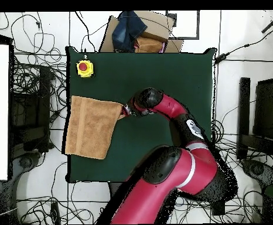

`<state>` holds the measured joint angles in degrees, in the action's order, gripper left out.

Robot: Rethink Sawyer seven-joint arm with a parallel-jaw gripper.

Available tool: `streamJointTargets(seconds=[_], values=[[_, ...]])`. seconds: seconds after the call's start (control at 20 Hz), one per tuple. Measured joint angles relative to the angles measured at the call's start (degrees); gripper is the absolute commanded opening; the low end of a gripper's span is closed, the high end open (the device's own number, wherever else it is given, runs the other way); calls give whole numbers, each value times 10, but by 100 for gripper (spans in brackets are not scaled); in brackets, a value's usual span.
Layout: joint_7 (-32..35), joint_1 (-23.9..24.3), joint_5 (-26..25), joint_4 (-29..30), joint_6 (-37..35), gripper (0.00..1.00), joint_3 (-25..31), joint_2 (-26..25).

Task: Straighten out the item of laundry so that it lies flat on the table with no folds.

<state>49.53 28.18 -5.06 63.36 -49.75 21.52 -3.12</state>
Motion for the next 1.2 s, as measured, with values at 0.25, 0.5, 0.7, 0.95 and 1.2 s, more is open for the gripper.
streamJointTargets(seconds=[0.25,0.5,0.7,0.95,1.2], values=[[0,4,1,-3,-6,100,4,-3],[0,7,1,-3,-7,100,7,-4],[0,9,1,-4,-10,100,9,-5],[0,10,-1,-10,-3,0,9,-10],[0,16,1,-15,-1,0,13,-19]])
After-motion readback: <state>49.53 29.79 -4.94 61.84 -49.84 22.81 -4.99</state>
